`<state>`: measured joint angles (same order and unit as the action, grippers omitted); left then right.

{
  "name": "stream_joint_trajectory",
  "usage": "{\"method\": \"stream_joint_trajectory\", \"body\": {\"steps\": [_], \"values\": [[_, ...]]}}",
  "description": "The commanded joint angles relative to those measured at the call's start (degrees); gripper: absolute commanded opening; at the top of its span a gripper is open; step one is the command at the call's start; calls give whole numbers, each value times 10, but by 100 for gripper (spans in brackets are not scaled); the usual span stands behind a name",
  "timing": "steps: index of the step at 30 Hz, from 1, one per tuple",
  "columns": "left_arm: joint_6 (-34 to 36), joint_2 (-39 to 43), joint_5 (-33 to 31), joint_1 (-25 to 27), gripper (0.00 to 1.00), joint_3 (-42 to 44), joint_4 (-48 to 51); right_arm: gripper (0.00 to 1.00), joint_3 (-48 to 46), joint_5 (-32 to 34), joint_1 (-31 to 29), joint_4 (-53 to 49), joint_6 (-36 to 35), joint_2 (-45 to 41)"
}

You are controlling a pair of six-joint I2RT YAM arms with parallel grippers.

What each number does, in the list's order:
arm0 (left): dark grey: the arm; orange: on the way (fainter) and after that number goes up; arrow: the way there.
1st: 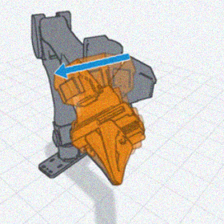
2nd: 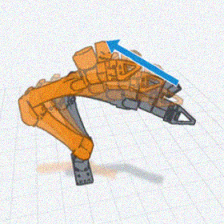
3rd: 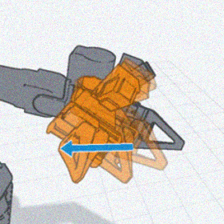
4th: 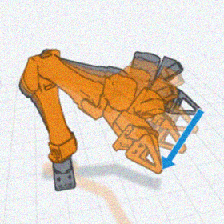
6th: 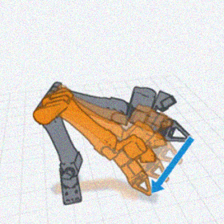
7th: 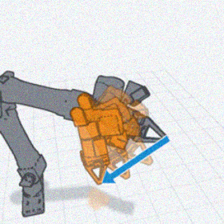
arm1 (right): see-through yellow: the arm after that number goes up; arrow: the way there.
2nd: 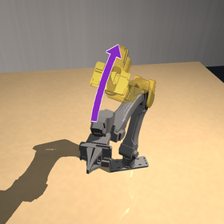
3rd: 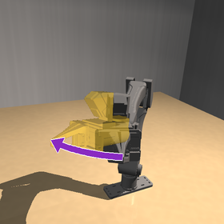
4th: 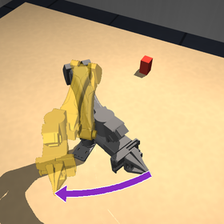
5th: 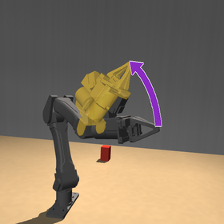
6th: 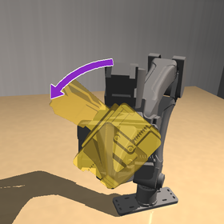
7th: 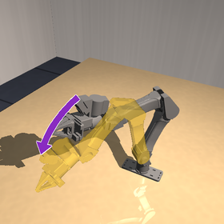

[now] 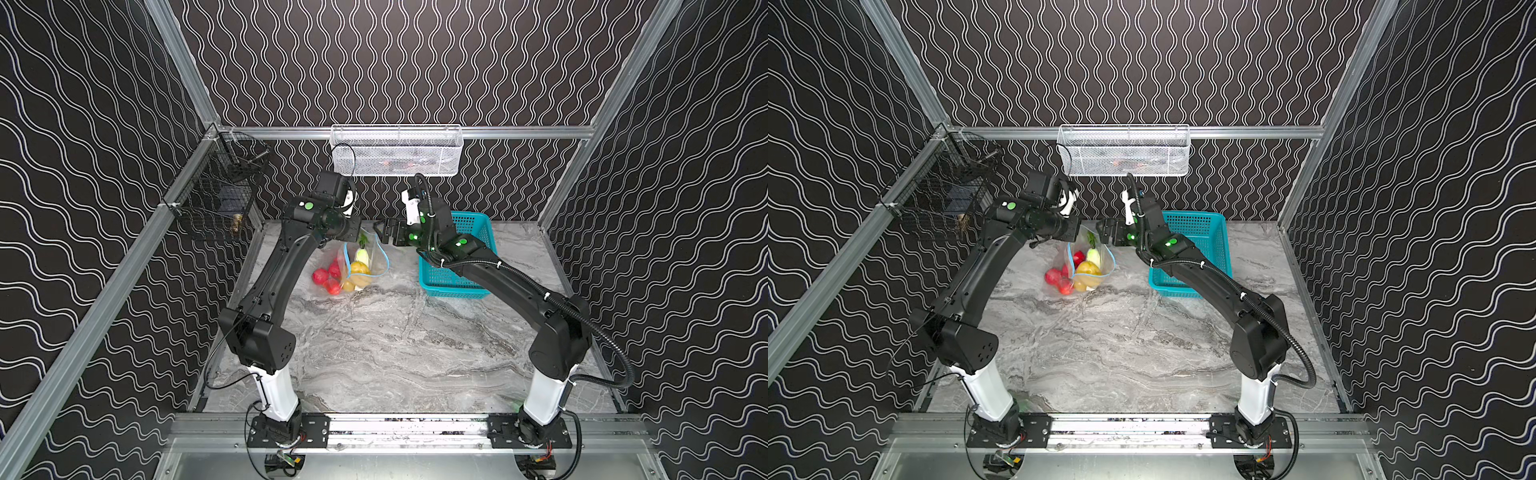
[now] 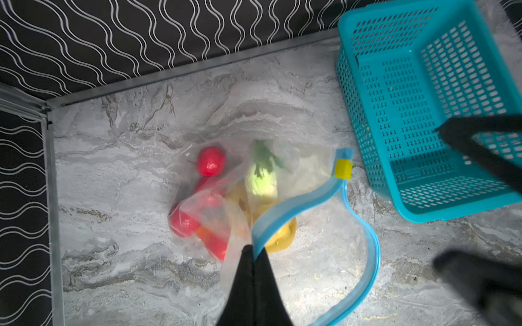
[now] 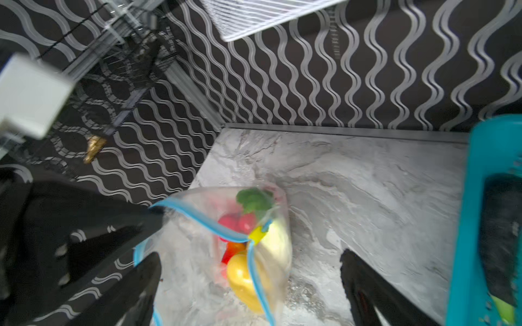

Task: Place the food in the zip-top bag and seal the zipper
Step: 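Withdraw the right gripper from the bag back over the basket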

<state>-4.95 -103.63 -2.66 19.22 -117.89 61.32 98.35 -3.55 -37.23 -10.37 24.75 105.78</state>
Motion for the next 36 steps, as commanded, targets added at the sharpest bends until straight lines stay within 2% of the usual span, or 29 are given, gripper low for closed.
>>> {"method": "stream_joint_trajectory", "body": {"steps": [1,7,13,15,19,23,24,29,36], "values": [[13,12,11,0,0,13,-15,99,-4,15,12,-11,21,-7],[30,30,48,0,0,31,-18,99,2,12,39,-34,24,1],[38,43,53,0,0,46,-23,99,9,12,64,-55,18,14],[44,48,77,0,0,55,-25,99,22,3,78,-71,5,24],[44,55,110,0,0,71,-32,99,62,27,102,-128,-20,57],[44,53,70,0,0,88,-42,99,78,18,119,-151,-26,79],[45,51,64,0,0,90,-42,99,79,12,138,-152,-25,83],[49,35,44,0,0,85,-37,99,97,-16,160,-164,-22,111],[51,19,27,0,0,83,-36,99,169,15,190,-230,-30,168]]}}
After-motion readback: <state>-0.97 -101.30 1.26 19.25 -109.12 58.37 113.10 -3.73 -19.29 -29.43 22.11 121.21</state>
